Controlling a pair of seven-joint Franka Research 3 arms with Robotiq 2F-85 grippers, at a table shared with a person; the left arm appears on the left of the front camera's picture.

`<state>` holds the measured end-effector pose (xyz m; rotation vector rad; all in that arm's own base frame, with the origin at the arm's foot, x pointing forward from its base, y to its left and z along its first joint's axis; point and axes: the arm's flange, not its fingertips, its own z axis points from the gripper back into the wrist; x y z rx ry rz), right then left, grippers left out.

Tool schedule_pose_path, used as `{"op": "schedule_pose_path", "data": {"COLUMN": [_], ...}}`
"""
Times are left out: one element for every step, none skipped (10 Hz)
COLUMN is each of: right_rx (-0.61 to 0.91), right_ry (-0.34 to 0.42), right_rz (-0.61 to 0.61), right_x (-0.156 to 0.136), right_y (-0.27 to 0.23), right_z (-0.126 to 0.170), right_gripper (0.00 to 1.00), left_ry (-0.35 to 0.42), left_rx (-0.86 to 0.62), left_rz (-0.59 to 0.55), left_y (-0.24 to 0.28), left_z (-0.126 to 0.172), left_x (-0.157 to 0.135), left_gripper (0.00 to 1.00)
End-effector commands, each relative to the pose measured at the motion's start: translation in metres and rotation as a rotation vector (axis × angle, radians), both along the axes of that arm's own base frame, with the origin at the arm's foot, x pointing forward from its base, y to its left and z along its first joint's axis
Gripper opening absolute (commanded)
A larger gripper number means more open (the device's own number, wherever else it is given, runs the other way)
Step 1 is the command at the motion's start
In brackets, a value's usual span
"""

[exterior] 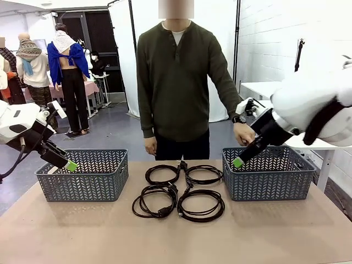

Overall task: Organize the cables according to human instructions.
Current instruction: Pick up a bundle of cables and place it in the basket indicated by the human.

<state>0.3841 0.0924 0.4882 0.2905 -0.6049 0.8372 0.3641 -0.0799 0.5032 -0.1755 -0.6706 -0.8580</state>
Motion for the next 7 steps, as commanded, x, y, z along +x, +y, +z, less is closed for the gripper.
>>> {"op": "schedule_pose_path", "data": {"right_rx": [-0.03, -0.015, -0.028, -0.022, -0.049, -0.044, -0.052], "right_ry": [0.039, 0.067, 0.085, 0.115, 0.14, 0.178, 0.214], "right_rz": [-0.109, -0.17, -0.228, -0.279, -0.339, -0.378, -0.405], "right_x": [0.021, 0.032, 0.041, 0.05, 0.061, 0.072, 0.084], "right_y": [0.027, 0.041, 0.053, 0.066, 0.077, 0.087, 0.098], "right_z": [0.0, -0.004, -0.006, -0.009, -0.014, -0.021, -0.032], "right_gripper": [1.0, 1.0, 1.0, 1.0, 1.0, 1.0, 1.0], "left_ry": [0.002, 0.002, 0.002, 0.002, 0.002, 0.002, 0.002], "left_rx": [-0.014, -0.014, -0.014, -0.014, -0.014, -0.014, -0.014], "left_rz": [-0.002, -0.002, -0.002, -0.002, -0.002, -0.002, -0.002], "left_y": [0.002, 0.002, 0.002, 0.002, 0.002, 0.002, 0.002], "left_z": [-0.002, -0.002, -0.002, -0.002, -0.002, -0.002, -0.002], "left_x": [0.002, 0.002, 0.002, 0.002, 0.002, 0.002, 0.002], "left_gripper": [1.0, 1.0, 1.0, 1.0, 1.0, 1.0, 1.0]}}
